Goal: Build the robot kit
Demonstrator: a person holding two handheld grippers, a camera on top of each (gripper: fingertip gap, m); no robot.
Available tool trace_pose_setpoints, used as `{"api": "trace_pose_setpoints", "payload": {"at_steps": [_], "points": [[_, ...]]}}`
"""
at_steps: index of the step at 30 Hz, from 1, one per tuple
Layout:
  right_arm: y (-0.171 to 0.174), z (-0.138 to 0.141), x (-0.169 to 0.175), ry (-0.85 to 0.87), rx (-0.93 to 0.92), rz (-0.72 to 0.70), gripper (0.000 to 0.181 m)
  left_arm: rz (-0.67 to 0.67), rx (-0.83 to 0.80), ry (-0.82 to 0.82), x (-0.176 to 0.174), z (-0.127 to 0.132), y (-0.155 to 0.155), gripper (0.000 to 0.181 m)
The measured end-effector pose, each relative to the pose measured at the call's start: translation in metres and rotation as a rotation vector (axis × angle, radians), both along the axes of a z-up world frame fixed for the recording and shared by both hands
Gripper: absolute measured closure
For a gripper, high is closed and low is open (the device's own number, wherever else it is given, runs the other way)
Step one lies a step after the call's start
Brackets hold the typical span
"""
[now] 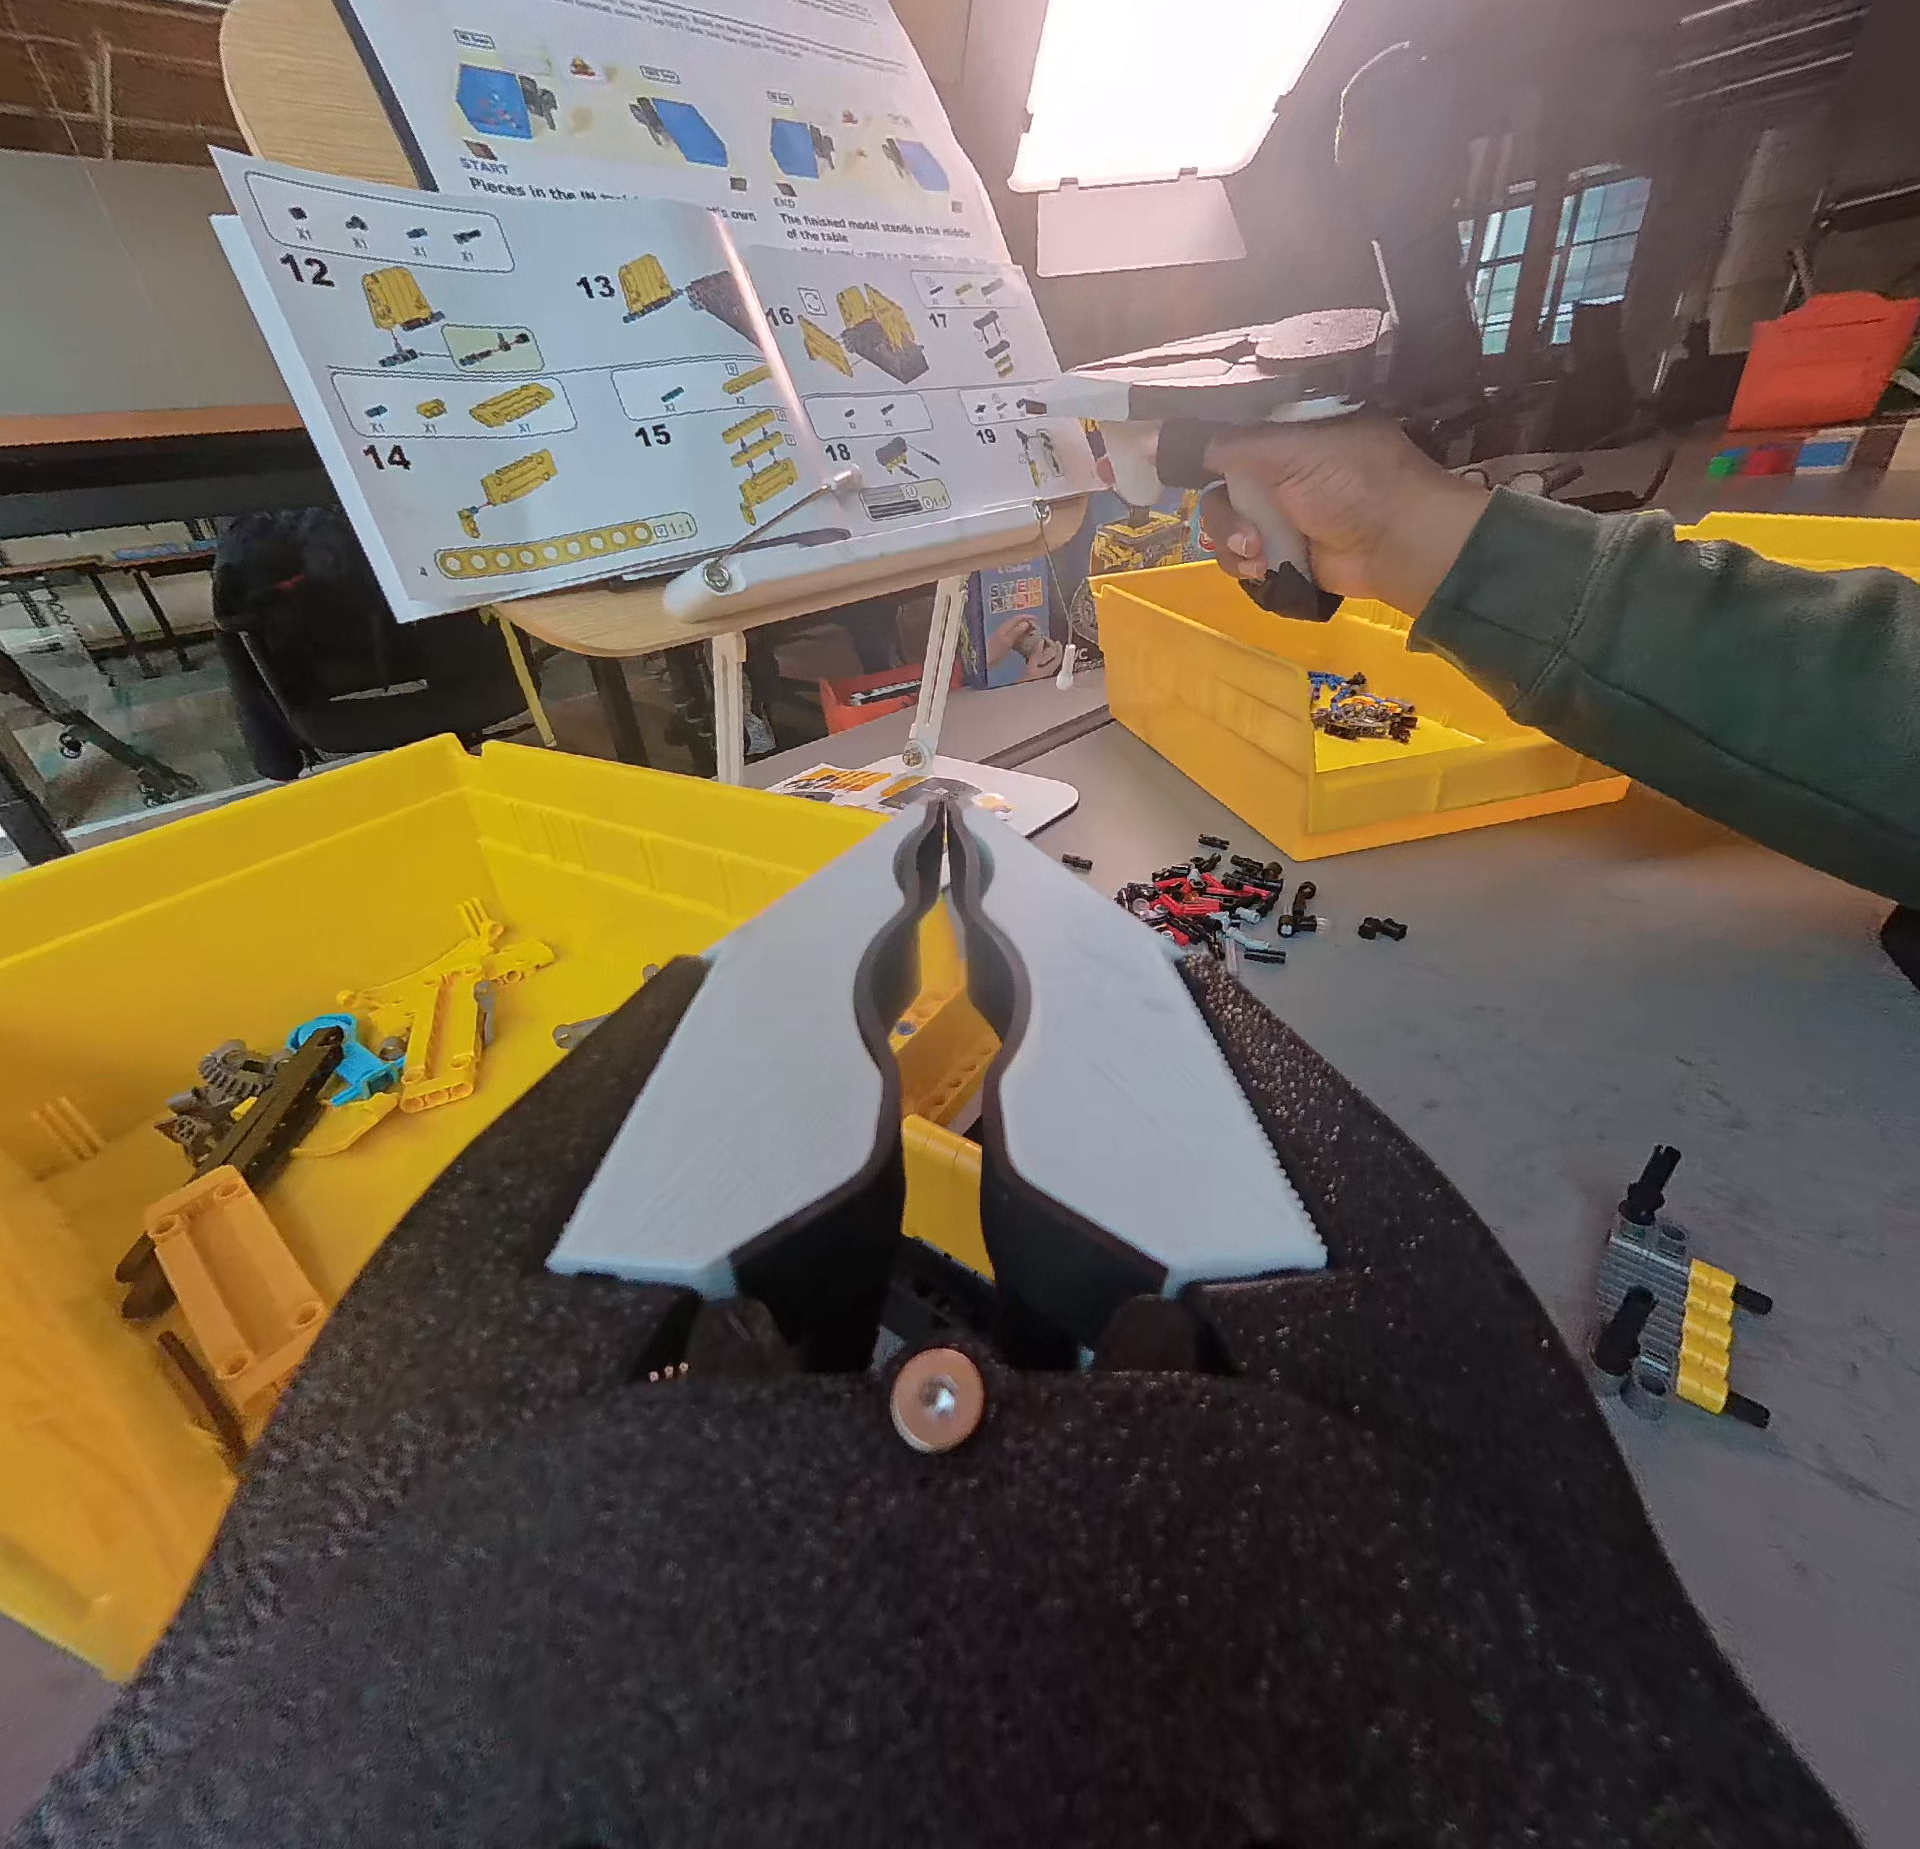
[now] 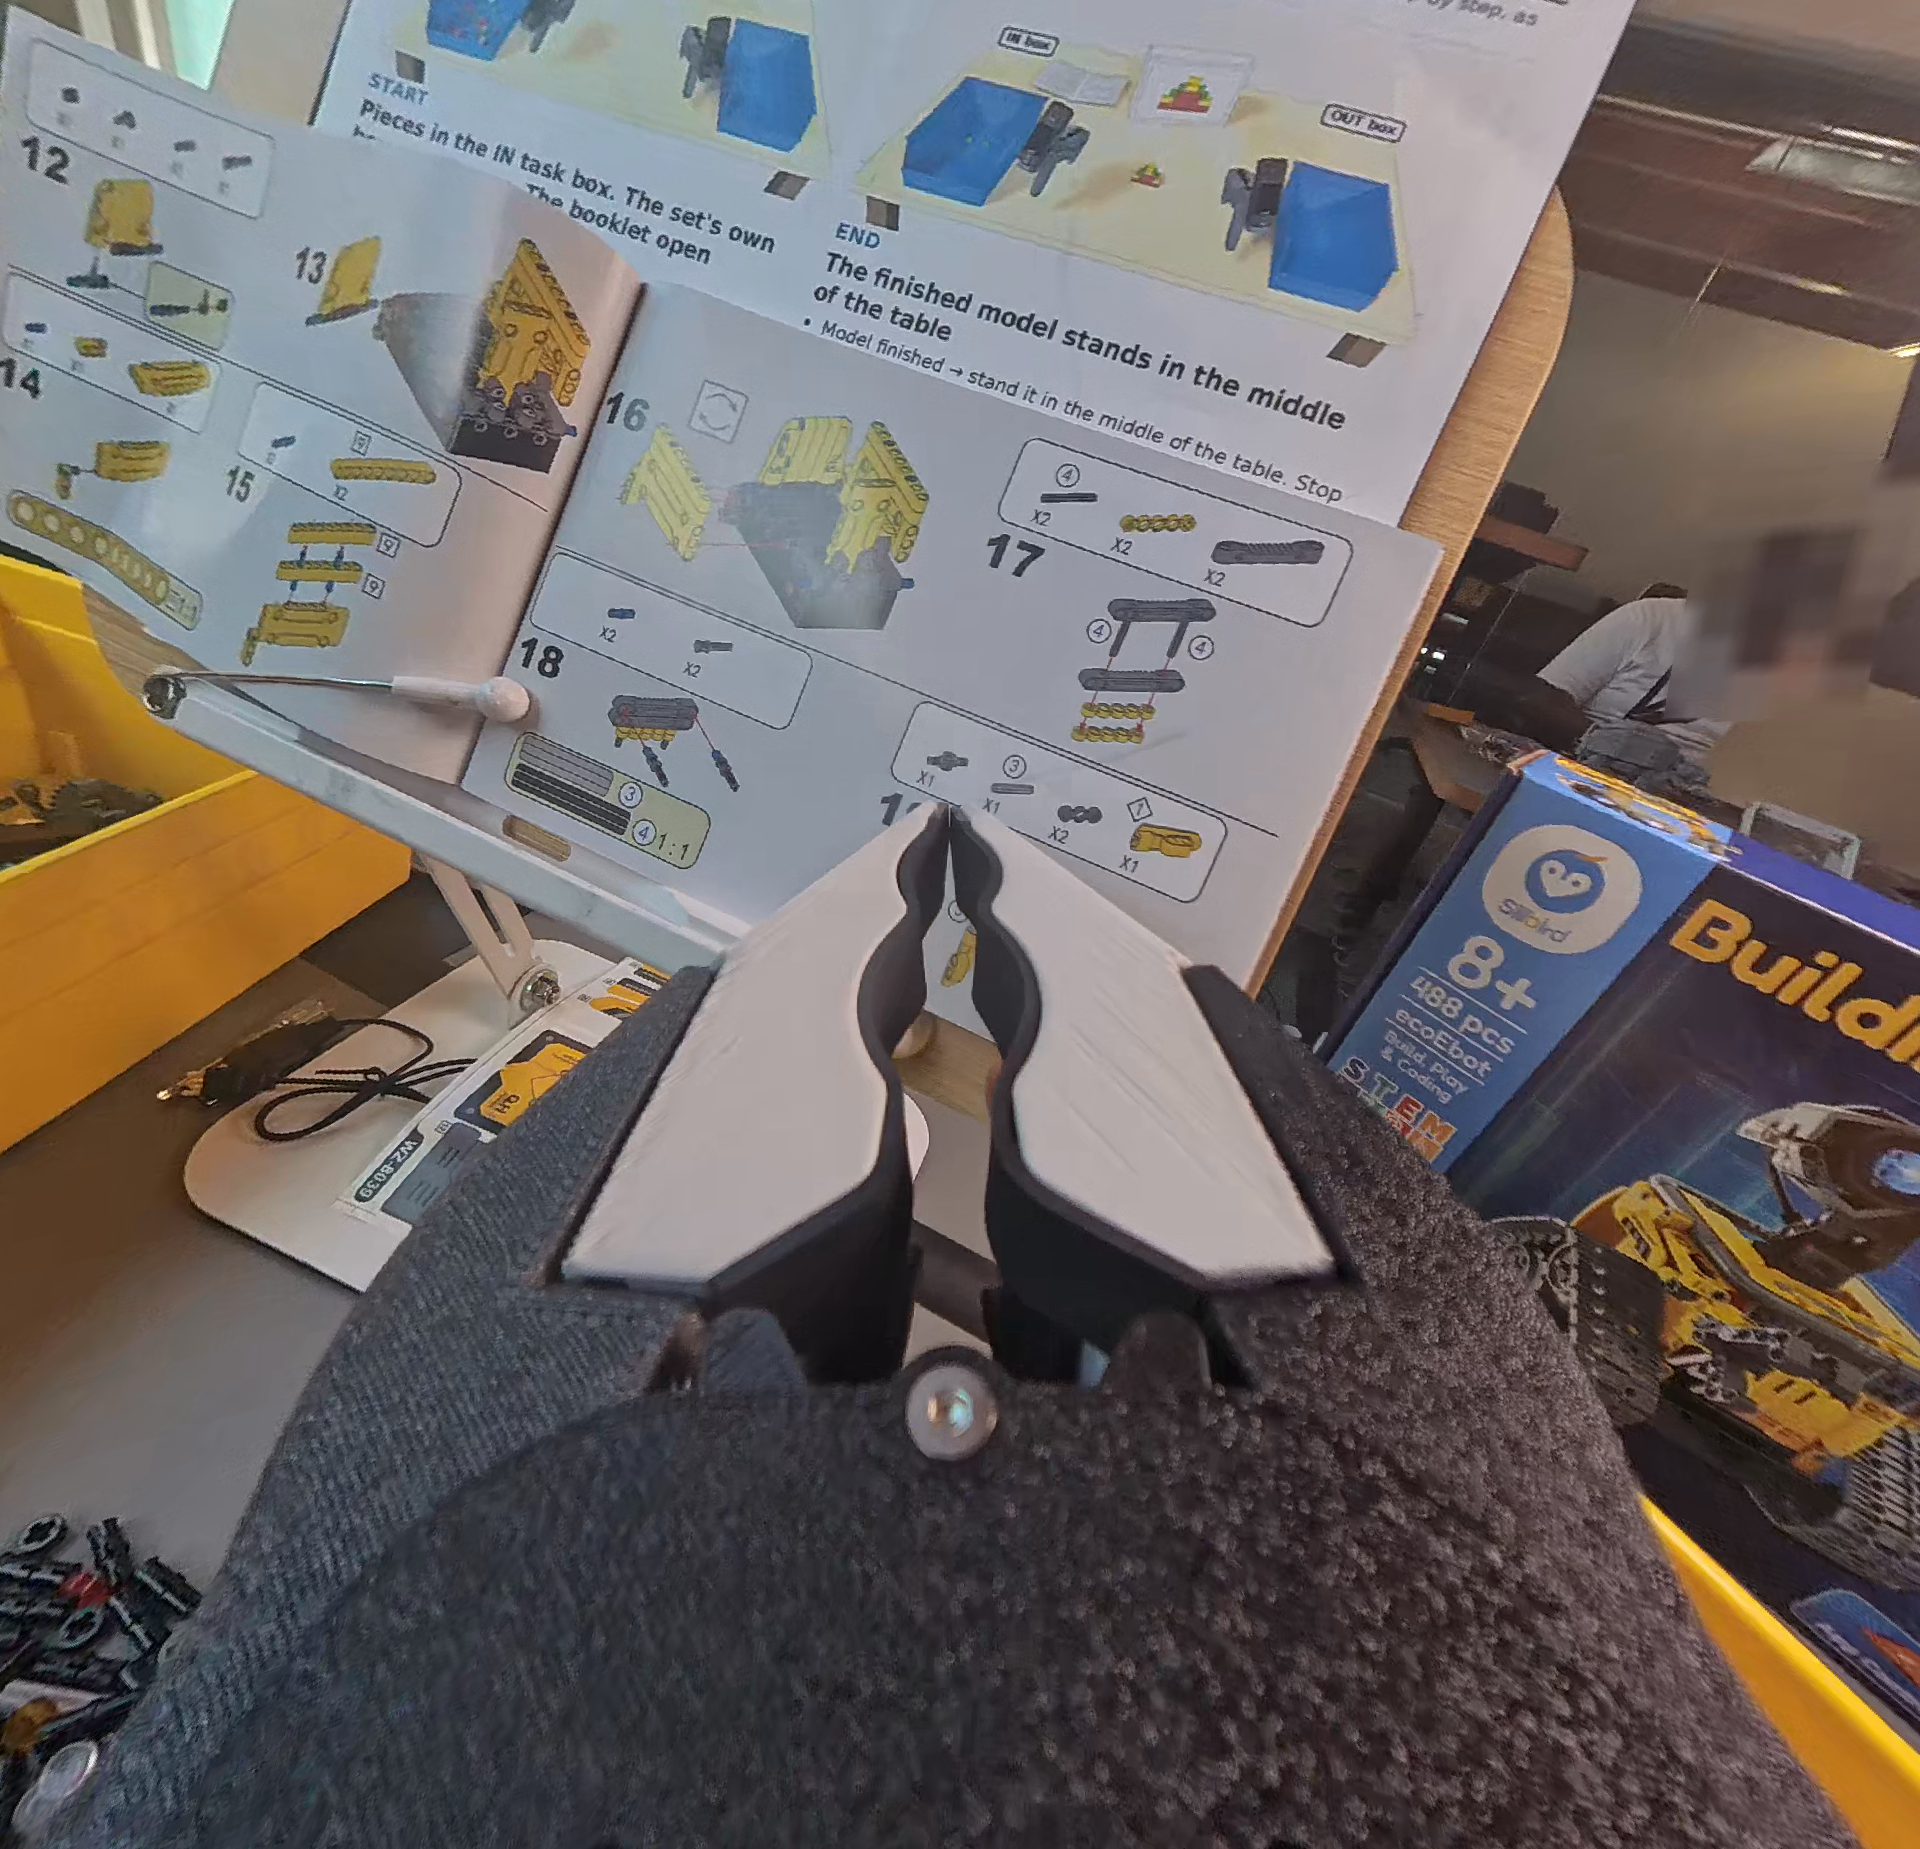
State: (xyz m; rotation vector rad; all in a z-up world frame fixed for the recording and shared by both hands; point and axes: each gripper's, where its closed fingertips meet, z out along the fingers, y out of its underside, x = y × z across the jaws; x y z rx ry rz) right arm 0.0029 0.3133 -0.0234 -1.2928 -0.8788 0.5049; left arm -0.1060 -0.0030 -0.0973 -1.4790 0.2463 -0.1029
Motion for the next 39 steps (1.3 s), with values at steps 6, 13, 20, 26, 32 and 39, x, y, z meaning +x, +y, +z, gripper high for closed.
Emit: {"api": "trace_pose_setpoints", "payload": {"at_steps": [6,13,20,26,32,39], "points": [[0.002,-0.005,-0.016,-0.069,0.043,-0.003,0.181,-0.006,-0.025,0.03,0.003,-0.01,0.004,0.179],[0.007,-0.009,-0.017,-0.054,0.019,-0.004,0.181,-0.029,-0.07,-0.01,0.004,-0.015,0.004,0.175],[0.012,-0.007,-0.008,-0.031,0.009,-0.021,0.181,-0.014,-0.072,-0.007,-0.001,-0.017,0.005,0.168],[0.014,-0.007,-0.005,-0.026,0.003,-0.025,0.18,-0.018,-0.06,-0.01,0.0,-0.016,0.005,0.168],[0.014,-0.008,-0.005,-0.028,0.005,-0.022,0.179,-0.016,-0.02,-0.006,-0.001,-0.012,0.004,0.172],[0.014,-0.008,-0.004,-0.031,0.006,-0.023,0.179,-0.064,-0.011,0.002,0.004,-0.012,0.002,0.181]]}}
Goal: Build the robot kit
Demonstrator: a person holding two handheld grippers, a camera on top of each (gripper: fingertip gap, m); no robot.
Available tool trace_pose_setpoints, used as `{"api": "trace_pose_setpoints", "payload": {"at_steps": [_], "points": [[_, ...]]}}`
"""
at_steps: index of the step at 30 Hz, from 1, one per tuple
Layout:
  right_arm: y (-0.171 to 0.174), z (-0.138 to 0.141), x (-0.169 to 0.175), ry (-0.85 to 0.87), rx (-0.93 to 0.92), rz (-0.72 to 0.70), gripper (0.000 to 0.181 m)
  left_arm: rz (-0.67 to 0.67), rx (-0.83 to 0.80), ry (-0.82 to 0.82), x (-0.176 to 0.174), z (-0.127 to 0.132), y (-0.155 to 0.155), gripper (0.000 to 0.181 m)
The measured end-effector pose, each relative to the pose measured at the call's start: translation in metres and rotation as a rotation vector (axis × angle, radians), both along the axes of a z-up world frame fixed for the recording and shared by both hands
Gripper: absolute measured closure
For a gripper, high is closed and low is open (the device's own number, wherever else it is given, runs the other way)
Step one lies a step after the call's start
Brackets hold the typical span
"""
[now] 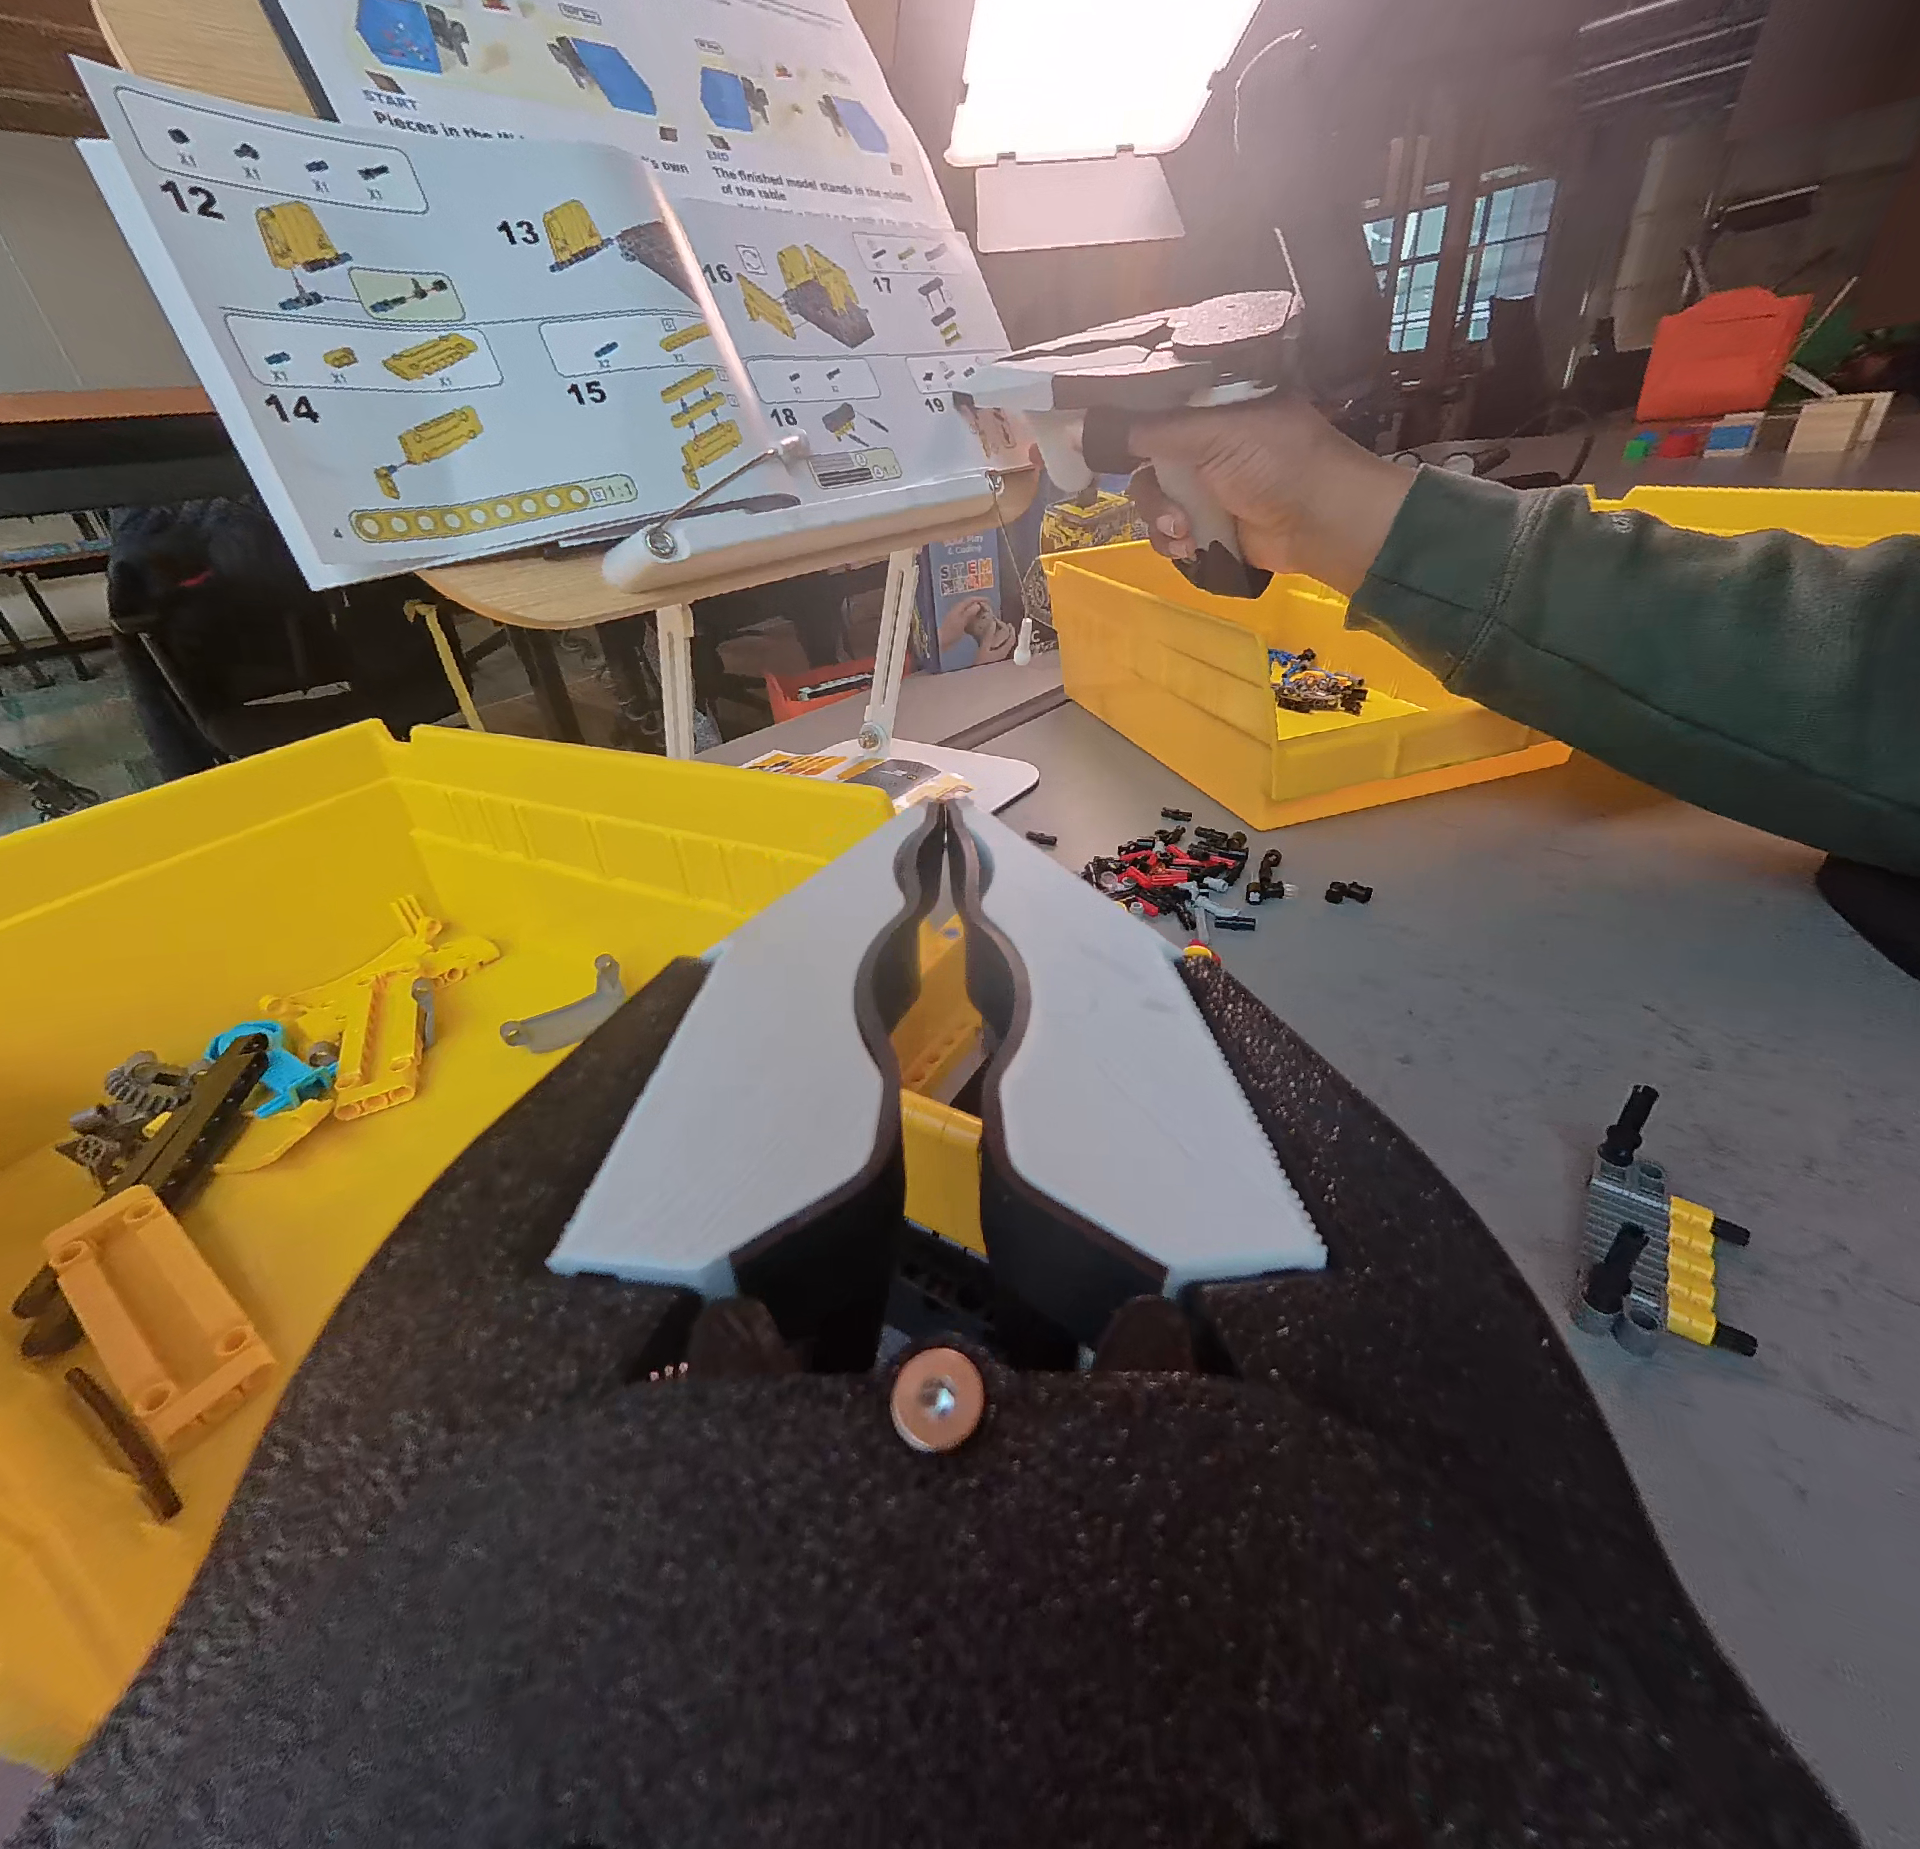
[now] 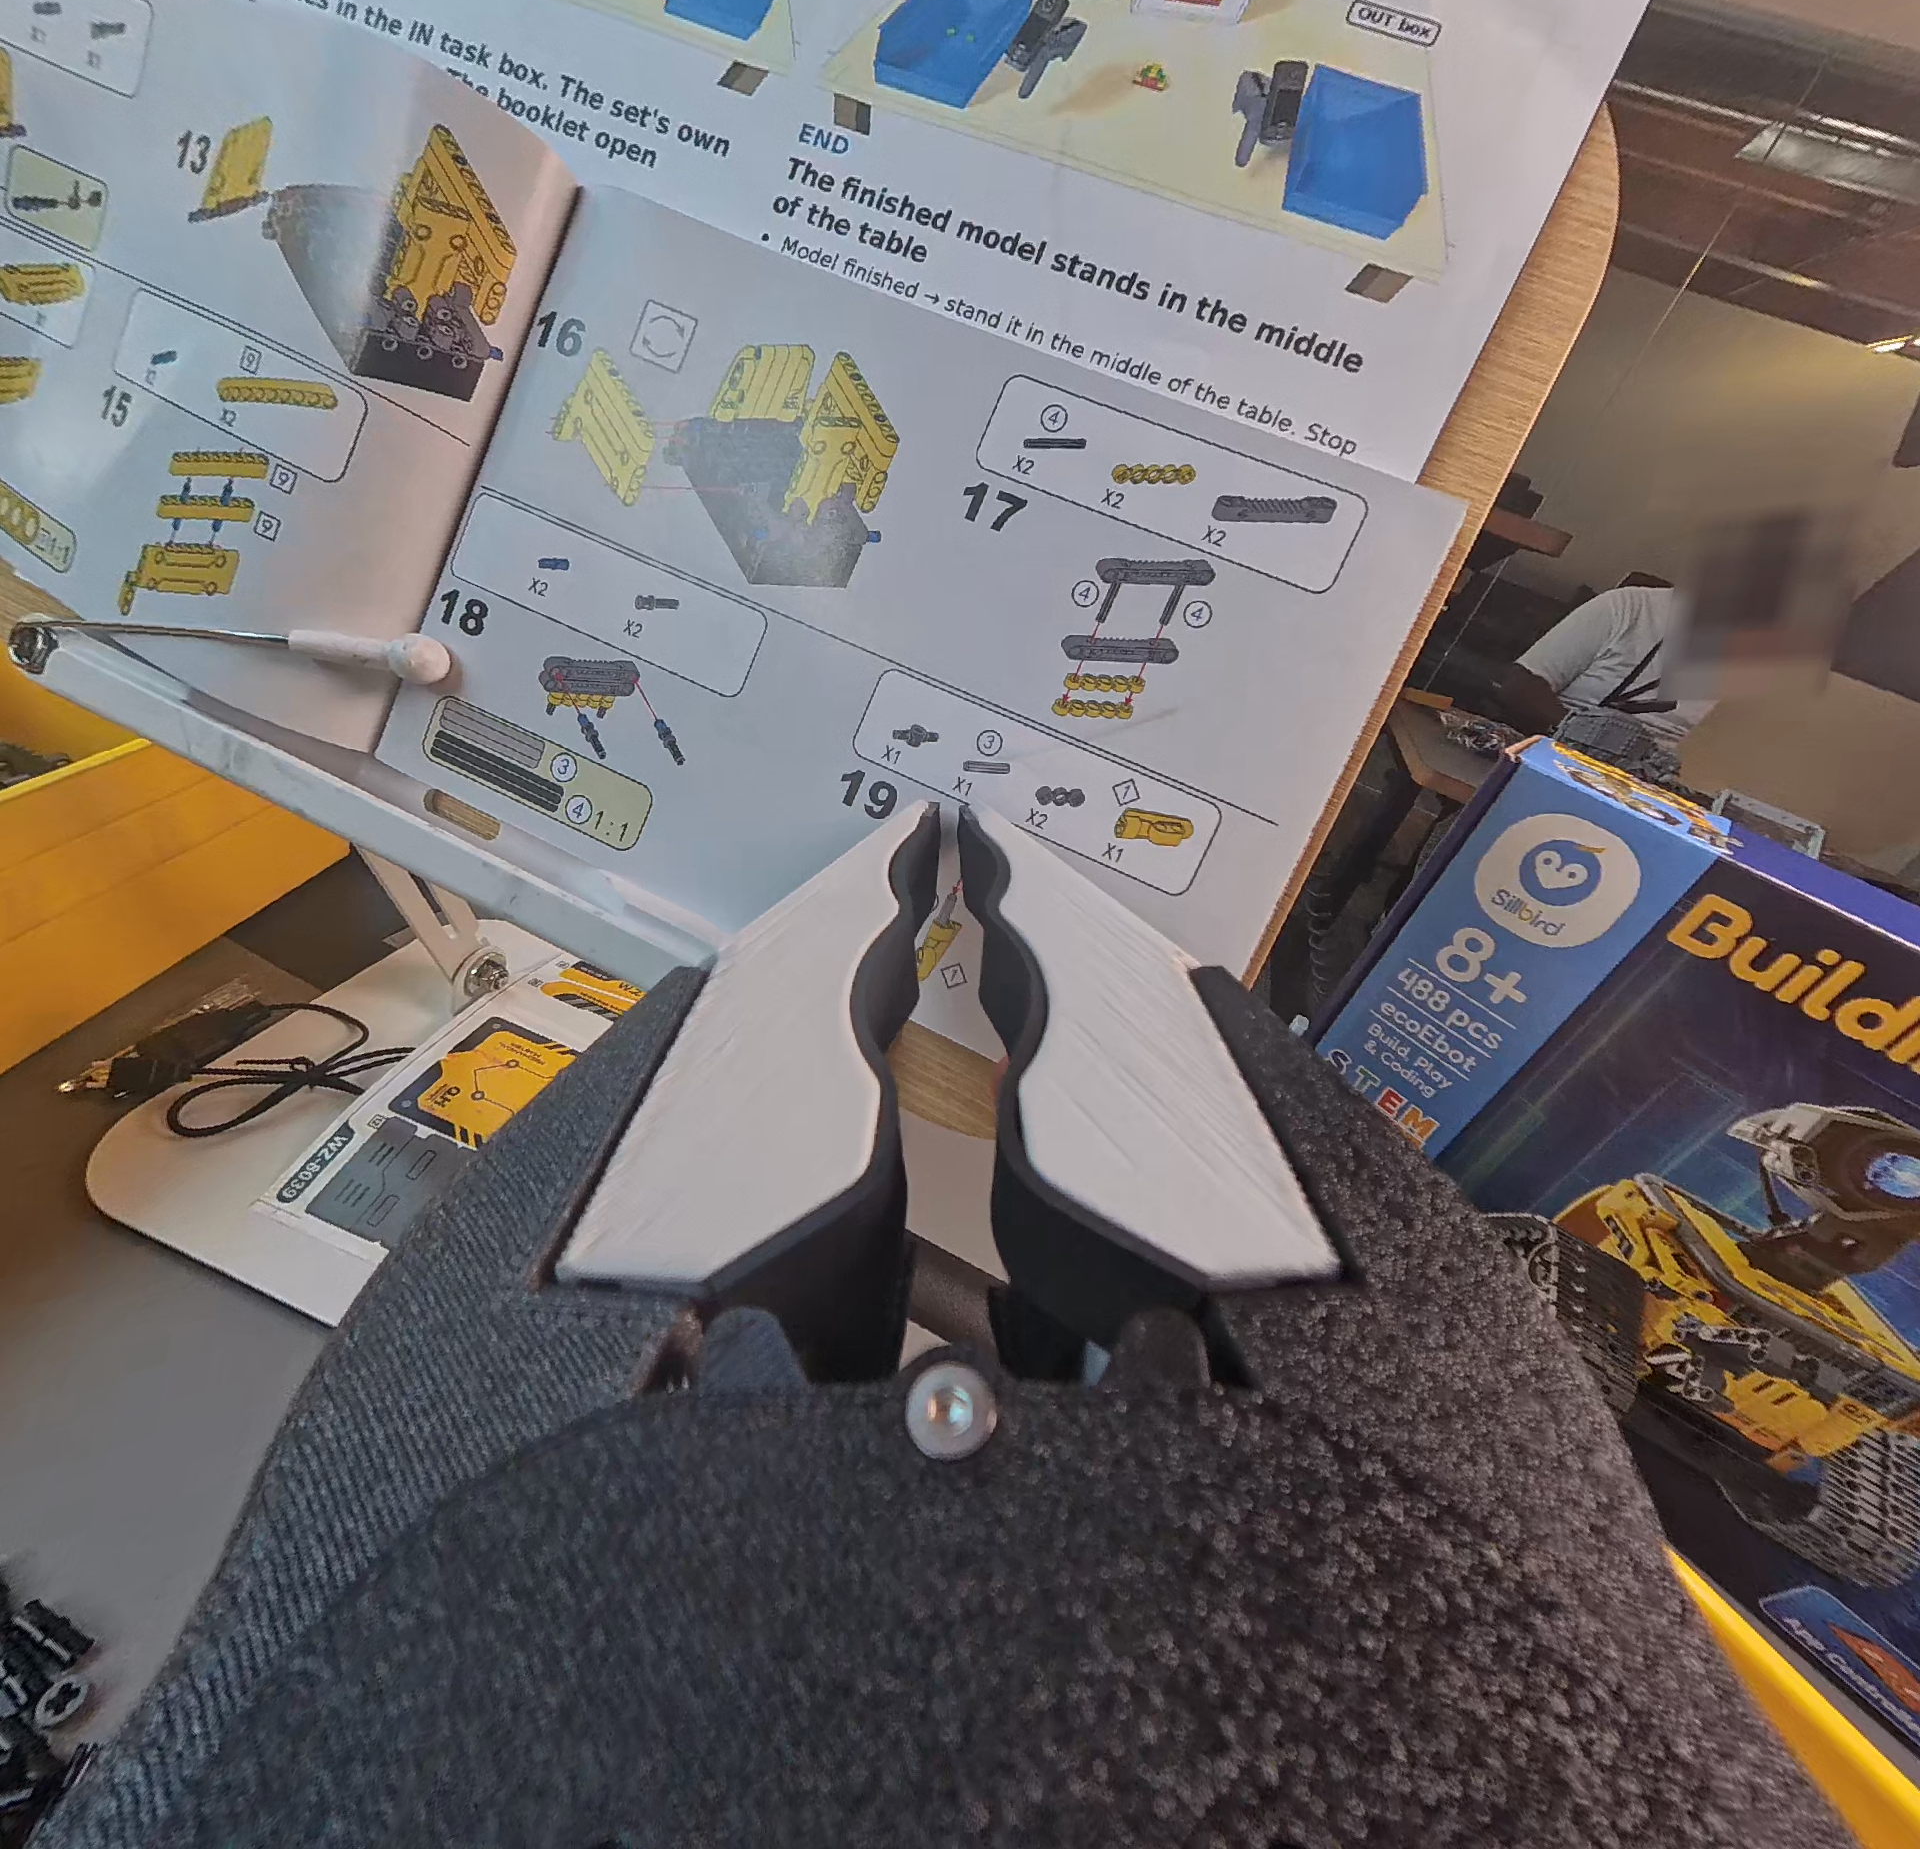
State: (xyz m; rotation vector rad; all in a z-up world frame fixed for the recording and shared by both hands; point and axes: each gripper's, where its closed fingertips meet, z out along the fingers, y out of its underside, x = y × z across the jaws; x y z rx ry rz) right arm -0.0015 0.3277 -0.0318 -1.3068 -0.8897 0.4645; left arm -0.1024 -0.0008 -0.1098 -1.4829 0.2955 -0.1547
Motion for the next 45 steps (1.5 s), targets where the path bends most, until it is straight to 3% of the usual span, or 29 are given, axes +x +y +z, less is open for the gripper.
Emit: {"api": "trace_pose_setpoints", "payload": {"at_steps": [8,45], "points": [[0.006,0.002,0.009,0.014,-0.003,-0.021,0.177,0.047,-0.031,0.017,-0.008,-0.004,0.001,0.181],[0.016,0.001,0.024,0.063,-0.045,-0.034,0.177,0.026,-0.08,-0.012,-0.008,-0.012,0.004,0.178]]}}
